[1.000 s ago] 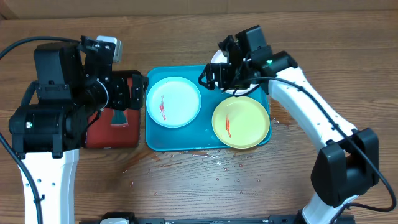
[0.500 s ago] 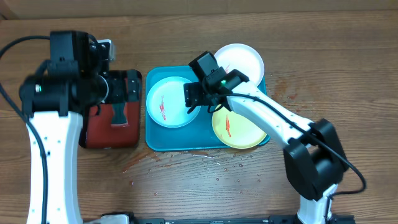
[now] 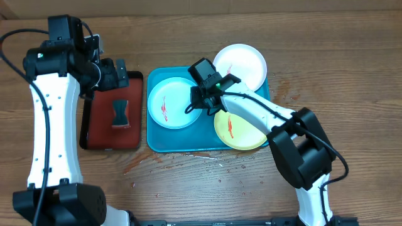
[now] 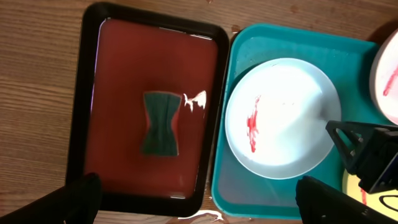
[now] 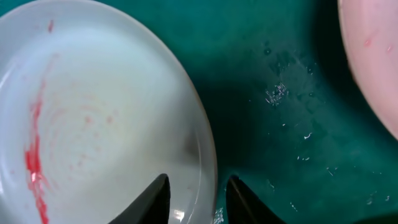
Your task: Clean dirty plates on tray and stack at the side
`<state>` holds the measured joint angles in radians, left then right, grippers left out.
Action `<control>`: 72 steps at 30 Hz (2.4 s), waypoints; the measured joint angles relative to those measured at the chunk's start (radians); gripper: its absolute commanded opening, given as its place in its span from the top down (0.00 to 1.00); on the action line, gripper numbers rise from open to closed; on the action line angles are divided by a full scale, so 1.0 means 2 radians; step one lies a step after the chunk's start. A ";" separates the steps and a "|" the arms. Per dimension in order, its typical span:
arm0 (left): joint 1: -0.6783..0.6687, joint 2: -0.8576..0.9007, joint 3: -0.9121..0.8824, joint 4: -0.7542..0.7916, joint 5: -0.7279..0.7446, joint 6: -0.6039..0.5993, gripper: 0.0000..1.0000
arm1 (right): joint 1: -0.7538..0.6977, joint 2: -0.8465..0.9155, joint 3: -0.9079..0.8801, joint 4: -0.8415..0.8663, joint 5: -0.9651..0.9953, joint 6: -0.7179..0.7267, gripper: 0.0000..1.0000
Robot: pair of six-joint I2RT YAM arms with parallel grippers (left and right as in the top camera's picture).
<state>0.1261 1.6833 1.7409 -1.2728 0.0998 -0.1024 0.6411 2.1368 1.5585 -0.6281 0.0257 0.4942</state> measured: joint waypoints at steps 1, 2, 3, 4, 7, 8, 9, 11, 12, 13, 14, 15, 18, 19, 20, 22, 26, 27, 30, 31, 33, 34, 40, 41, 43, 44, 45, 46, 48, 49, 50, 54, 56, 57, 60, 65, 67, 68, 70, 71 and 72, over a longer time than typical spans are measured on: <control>0.000 0.001 0.000 0.000 0.000 0.000 0.00 | 0.000 0.001 0.000 0.002 0.001 0.001 0.71; 0.000 0.002 0.000 0.001 0.000 0.000 0.00 | 0.000 0.004 0.000 0.005 0.002 0.001 0.72; 0.000 0.002 0.000 0.001 0.000 0.000 0.00 | 0.000 0.005 0.000 0.007 0.003 0.002 0.73; 0.000 0.002 0.000 0.002 0.000 0.000 0.00 | 0.000 0.007 0.000 0.009 0.004 0.002 0.77; 0.000 0.002 0.000 0.007 -0.003 0.000 0.00 | 0.000 0.009 0.000 0.015 0.005 0.002 0.81; 0.000 0.002 0.000 0.007 -0.006 0.000 0.00 | 0.000 0.010 0.000 0.015 0.005 0.002 0.82; 0.000 0.002 0.000 0.007 -0.009 0.000 0.00 | 0.000 0.011 0.000 0.016 0.006 0.001 0.83; 0.000 0.002 0.000 0.007 -0.017 0.000 0.00 | 0.000 0.015 0.000 0.016 0.007 0.002 0.86; 0.000 0.002 0.000 0.007 -0.021 0.000 0.00 | 0.000 0.018 0.000 0.016 0.007 0.001 0.87; 0.000 0.003 0.000 0.007 -0.023 0.000 0.00 | 0.000 0.022 0.000 0.015 0.008 0.002 0.90; 0.000 0.003 0.000 0.007 -0.027 0.000 0.00 | 0.000 0.024 0.000 0.017 0.008 0.001 0.96; 0.000 0.003 0.000 0.007 -0.029 0.000 0.00 | 0.000 0.024 0.001 0.017 0.008 0.002 0.96; 0.000 0.006 0.000 0.007 -0.034 0.000 0.02 | -0.001 0.024 0.005 0.013 0.007 0.005 0.96; 0.000 0.007 0.000 0.006 -0.034 0.000 0.04 | -0.002 0.024 0.005 0.013 0.007 0.005 0.96; 0.000 0.010 -0.001 0.006 -0.035 0.000 0.04 | -0.002 0.024 0.005 0.013 0.006 0.005 0.96; 0.000 0.017 -0.002 0.006 -0.036 0.000 0.07 | -0.002 0.024 0.006 0.012 0.005 0.005 0.96; 0.000 0.044 -0.009 0.003 -0.048 0.000 0.15 | -0.002 0.024 0.006 0.012 0.004 0.005 0.96; 0.000 0.053 -0.010 0.002 -0.053 0.000 0.18 | -0.002 0.024 0.006 0.011 0.004 0.005 0.96; 0.000 0.077 -0.010 0.003 -0.064 0.001 0.24 | -0.002 0.024 0.006 0.011 0.004 0.006 0.96; 0.000 0.085 -0.010 0.003 -0.066 0.002 0.26 | -0.002 0.024 0.006 0.011 0.004 0.006 0.96; 0.000 0.106 -0.010 0.002 -0.069 0.002 0.37 | -0.002 0.024 0.006 0.012 0.004 0.006 0.96; 0.000 0.117 -0.010 0.000 -0.070 0.003 0.39 | -0.002 0.024 0.006 0.011 0.004 0.006 0.96; 0.000 0.180 -0.016 -0.026 -0.071 0.014 0.43 | -0.002 0.024 0.006 0.011 0.004 0.008 0.96; 0.001 0.183 -0.017 -0.029 -0.071 0.015 0.43 | -0.002 0.024 0.006 0.011 0.004 0.008 0.96; 0.001 0.185 -0.017 -0.029 -0.071 0.015 0.44 | -0.002 0.024 0.006 0.011 0.004 0.008 0.96; 0.001 0.185 -0.017 -0.027 -0.071 0.015 0.45 | -0.002 0.024 0.006 0.012 0.004 0.009 0.96; 0.001 0.185 -0.017 -0.023 -0.073 0.015 0.45 | -0.002 0.024 0.006 0.012 0.004 0.009 0.96; 0.001 0.185 -0.019 -0.018 -0.074 0.015 0.45 | -0.002 0.024 0.006 0.012 0.004 0.009 0.96; 0.001 0.185 -0.025 -0.002 -0.080 0.015 0.47 | -0.002 0.024 0.006 0.012 0.004 0.009 0.96; 0.001 0.185 -0.029 0.010 -0.082 0.016 0.49 | -0.002 0.024 0.006 0.012 0.004 0.009 0.96; 0.001 0.185 -0.036 0.026 -0.083 0.016 0.55 | -0.002 0.024 0.006 0.012 0.003 0.009 0.96; 0.001 0.185 -0.068 0.066 -0.087 0.020 0.64 | -0.002 0.024 0.006 0.012 0.004 0.009 0.96; 0.001 0.185 -0.087 0.083 -0.088 0.021 0.65 | -0.002 0.024 0.006 0.012 0.003 0.009 0.96; 0.001 0.185 -0.093 0.085 -0.088 0.022 0.65 | -0.002 0.024 0.006 0.012 0.004 0.009 0.96; 0.001 0.185 -0.106 0.098 -0.083 0.026 0.66 | -0.002 0.024 0.006 0.012 0.003 0.009 0.96; 0.001 0.185 -0.134 0.127 -0.078 0.028 0.70 | -0.002 0.024 0.006 0.012 0.003 0.009 0.96; 0.001 0.185 -0.144 0.138 -0.078 0.029 0.81 | -0.002 0.024 0.006 0.013 0.003 0.009 0.96; 0.001 0.185 -0.147 0.143 -0.078 0.031 0.87 | -0.002 0.024 0.006 0.013 0.003 0.009 0.96; 0.001 0.185 -0.152 0.150 -0.078 0.031 0.96 | -0.002 0.024 0.006 0.012 0.004 0.009 0.96; 0.001 0.185 -0.154 0.152 -0.079 0.036 0.96 | -0.002 0.024 0.006 0.012 0.003 0.009 0.96; 0.001 0.185 -0.155 0.153 -0.079 0.036 0.96 | -0.002 0.024 0.006 0.013 0.003 0.009 0.96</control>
<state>0.1272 2.0537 1.4315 -0.9672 -0.0574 -0.0296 0.6361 2.1857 1.5707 -0.6029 0.0326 0.5125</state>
